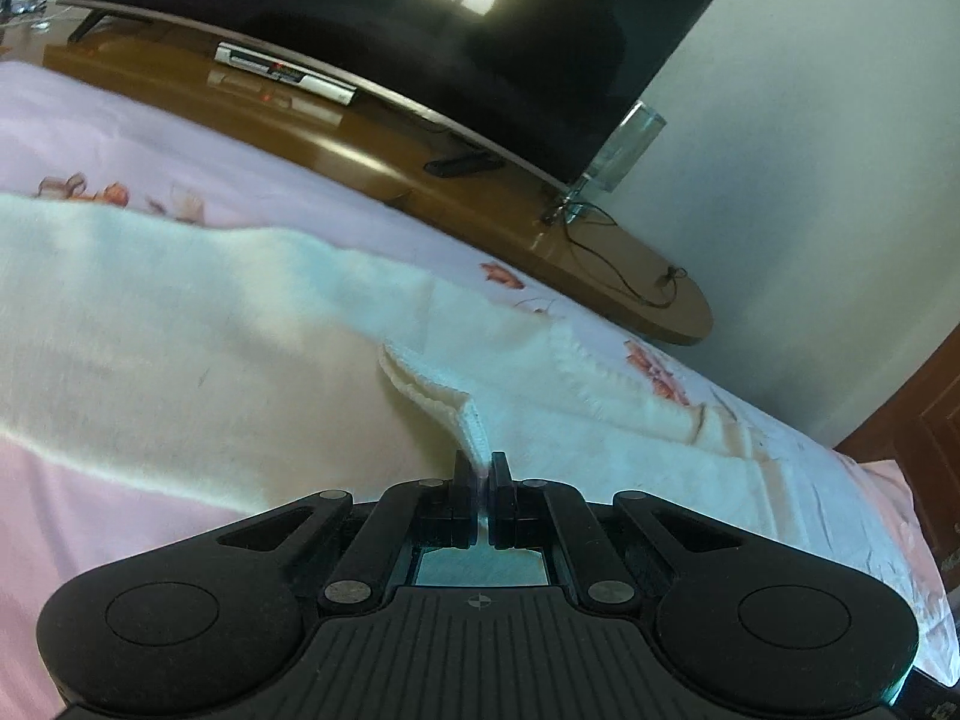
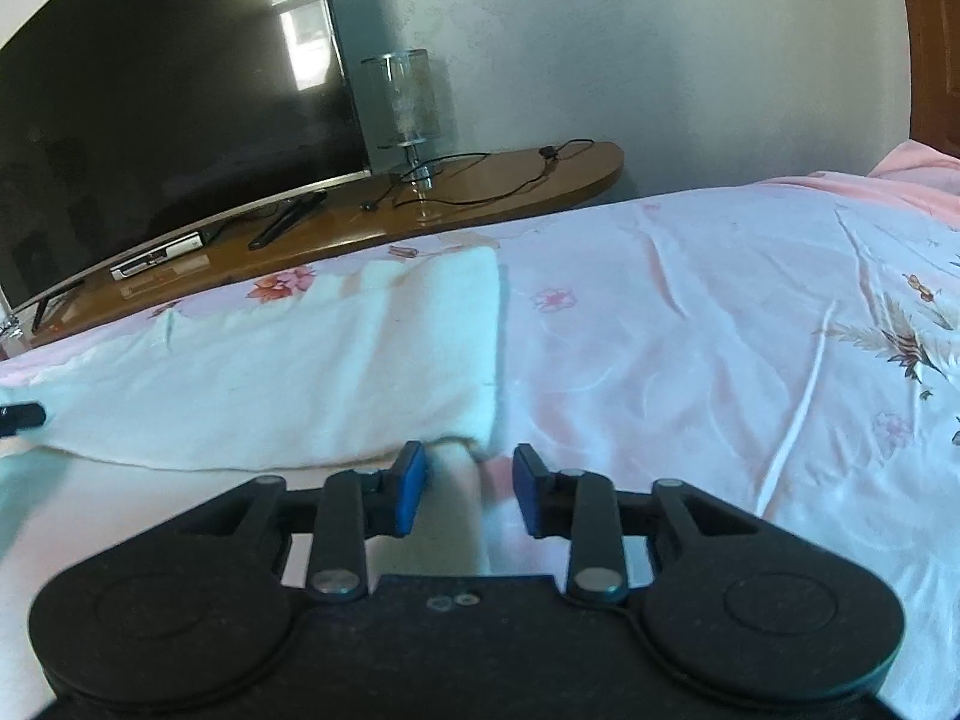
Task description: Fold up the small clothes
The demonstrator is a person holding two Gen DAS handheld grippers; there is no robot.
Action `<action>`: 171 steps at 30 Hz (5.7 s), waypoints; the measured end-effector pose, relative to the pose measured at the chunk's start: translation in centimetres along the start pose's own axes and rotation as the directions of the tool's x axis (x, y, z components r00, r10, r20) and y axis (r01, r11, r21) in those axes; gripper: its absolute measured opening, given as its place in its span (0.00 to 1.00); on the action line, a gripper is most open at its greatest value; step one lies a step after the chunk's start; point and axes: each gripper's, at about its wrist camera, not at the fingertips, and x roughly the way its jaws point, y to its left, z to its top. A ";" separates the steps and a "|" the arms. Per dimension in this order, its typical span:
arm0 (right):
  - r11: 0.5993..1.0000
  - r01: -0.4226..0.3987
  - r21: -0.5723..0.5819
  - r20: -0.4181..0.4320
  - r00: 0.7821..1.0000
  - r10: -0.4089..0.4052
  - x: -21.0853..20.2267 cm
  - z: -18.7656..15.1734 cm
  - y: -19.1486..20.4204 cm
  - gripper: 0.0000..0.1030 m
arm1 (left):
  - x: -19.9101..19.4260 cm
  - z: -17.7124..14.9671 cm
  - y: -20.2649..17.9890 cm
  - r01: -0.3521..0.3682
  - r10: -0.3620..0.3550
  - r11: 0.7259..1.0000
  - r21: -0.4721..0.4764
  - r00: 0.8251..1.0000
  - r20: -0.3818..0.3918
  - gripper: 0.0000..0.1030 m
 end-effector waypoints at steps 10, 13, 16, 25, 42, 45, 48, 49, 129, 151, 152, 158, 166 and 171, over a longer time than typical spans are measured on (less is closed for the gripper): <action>0.999 -0.031 0.017 -0.005 1.000 0.031 0.1 0.2 -0.5 0.18 | 0.5 -1.3 0.6 -0.004 0.004 1.000 0.011 1.000 0.009 0.03; 0.992 -0.119 0.048 0.123 0.986 0.113 -2.4 0.6 -0.9 0.25 | 0.6 -1.4 0.8 0.003 -0.003 1.000 0.010 1.000 0.020 0.03; 0.996 -0.084 0.013 0.114 0.990 0.082 -1.9 1.3 -0.1 0.24 | 0.6 -1.5 0.8 0.002 -0.002 1.000 0.012 1.000 0.026 0.04; 0.999 -0.035 0.006 -0.005 0.999 0.035 1.2 0.5 -1.0 0.21 | -3.2 0.2 4.6 -0.206 0.227 0.968 -0.143 0.961 0.155 0.06; 0.993 0.045 -0.113 -0.002 0.999 -0.046 2.0 1.7 0.1 0.00 | 0.6 0.2 -1.0 -0.088 0.078 0.983 0.162 0.995 0.069 0.07; 0.999 0.012 -0.036 0.032 0.999 -0.011 1.6 2.8 -1.4 0.06 | 1.2 1.3 -2.5 -0.084 0.064 0.972 0.221 0.993 0.094 0.07; 0.998 -0.052 0.039 0.132 0.990 0.047 2.5 5.1 -2.3 0.27 | 2.9 2.4 -3.9 -0.086 0.063 0.959 0.270 0.994 0.090 0.07; 0.994 -0.076 0.073 0.142 0.988 0.065 3.5 6.0 -2.7 0.26 | 3.3 2.4 -4.3 -0.088 0.066 0.955 0.285 0.994 0.088 0.07; 0.989 -0.016 0.149 -0.021 1.000 0.019 -4.2 -3.1 -4.4 0.52 | -6.2 11.0 5.5 -0.016 -0.007 0.996 0.083 0.964 0.265 0.05; 0.943 -0.245 0.227 0.027 0.969 0.245 -2.7 1.2 -1.0 0.53 | -7.6 -2.5 -2.1 -0.191 0.133 0.905 0.380 0.976 0.174 0.90; 0.939 -0.258 0.227 0.018 0.965 0.260 -1.8 1.6 -0.1 0.53 | -7.7 -2.2 -0.9 -0.206 0.158 0.912 0.355 0.974 0.160 0.90; 0.933 -0.258 0.250 -0.035 0.961 0.275 2.9 3.3 2.3 0.40 | -7.5 -1.9 2.5 -0.237 0.212 0.912 0.335 0.971 0.110 0.90; 0.963 -0.247 0.112 -0.107 0.960 0.259 4.7 3.6 5.1 0.09 | -4.4 -1.0 2.8 -0.238 0.218 0.921 0.308 0.971 0.101 0.79; 0.971 -0.221 0.094 0.057 0.975 0.216 1.6 5.1 3.5 0.07 | -4.4 -1.1 2.9 -0.244 0.219 0.911 0.333 0.969 0.110 0.64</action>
